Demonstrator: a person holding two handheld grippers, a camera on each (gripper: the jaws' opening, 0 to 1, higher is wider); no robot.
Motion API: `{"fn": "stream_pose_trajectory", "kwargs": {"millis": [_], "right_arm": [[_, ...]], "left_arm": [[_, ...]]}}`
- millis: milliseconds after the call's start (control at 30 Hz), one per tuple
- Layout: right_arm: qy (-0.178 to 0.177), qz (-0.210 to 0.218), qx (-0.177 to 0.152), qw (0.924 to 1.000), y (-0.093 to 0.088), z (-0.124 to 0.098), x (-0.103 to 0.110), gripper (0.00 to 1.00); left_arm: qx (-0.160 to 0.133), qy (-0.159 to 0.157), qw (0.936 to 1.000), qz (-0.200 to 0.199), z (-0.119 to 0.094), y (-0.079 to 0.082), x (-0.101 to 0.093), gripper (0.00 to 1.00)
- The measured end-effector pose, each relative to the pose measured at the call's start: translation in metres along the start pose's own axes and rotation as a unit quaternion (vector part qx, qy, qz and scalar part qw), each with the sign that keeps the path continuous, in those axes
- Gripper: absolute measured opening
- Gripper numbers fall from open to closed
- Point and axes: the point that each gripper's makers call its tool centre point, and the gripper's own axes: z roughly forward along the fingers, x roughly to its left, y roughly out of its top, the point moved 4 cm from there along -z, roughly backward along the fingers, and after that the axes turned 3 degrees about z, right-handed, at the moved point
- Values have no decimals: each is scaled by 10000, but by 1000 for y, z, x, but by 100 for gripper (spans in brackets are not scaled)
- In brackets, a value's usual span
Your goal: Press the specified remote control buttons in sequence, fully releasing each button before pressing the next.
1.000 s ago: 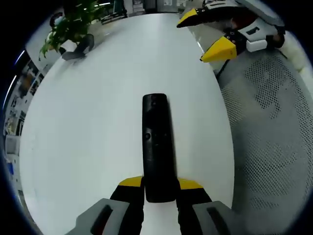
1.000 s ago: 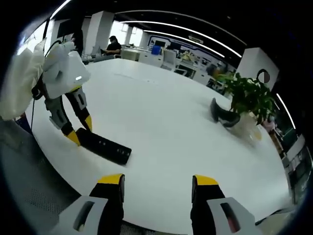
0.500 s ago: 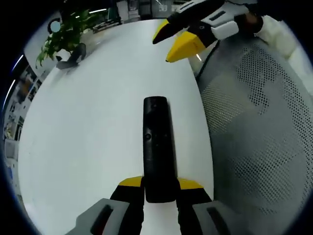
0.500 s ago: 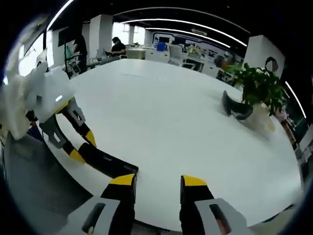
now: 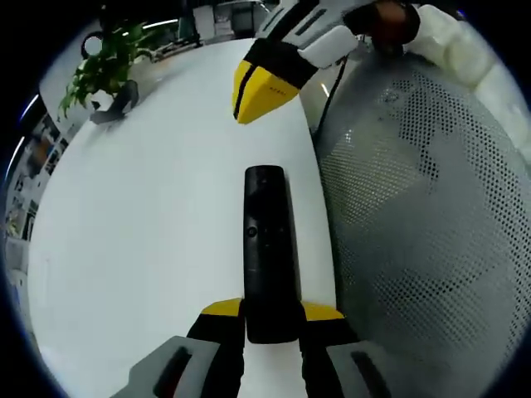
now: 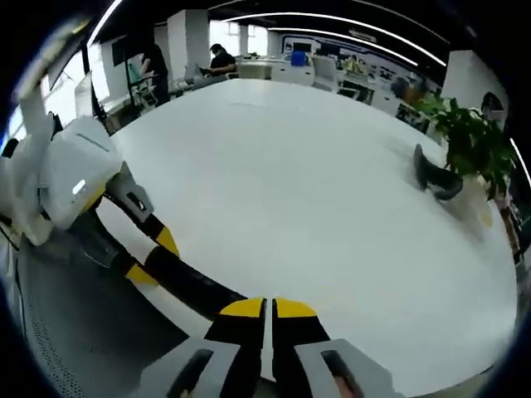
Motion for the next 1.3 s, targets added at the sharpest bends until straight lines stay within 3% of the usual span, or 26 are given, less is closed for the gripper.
{"fn": "stream_pose_trajectory", "kwargs": {"millis": [300,400,633,733,1067,1300], "right_arm": [[379,177,415,9983,-13,7,6,0],[684,559,839,9926,-24,9,12,0],[806,521,1084,9895,-31,10,18,0],[930,598,1339,9848,-39,11,22,0],[928,506,1403,9844,-37,19,22,0],[816,248,1385,9867,-37,18,24,0]], "left_arm": [[-76,3,10000,-57,0,1,-9,24],[-190,-17,9998,-108,-1,0,-12,24],[-183,-35,9998,-48,0,2,-18,24],[-205,-61,9998,-28,-1,2,-19,24],[-252,-79,9996,23,-1,1,-18,24],[-558,31,9983,-171,-1,-1,-19,24]]}}
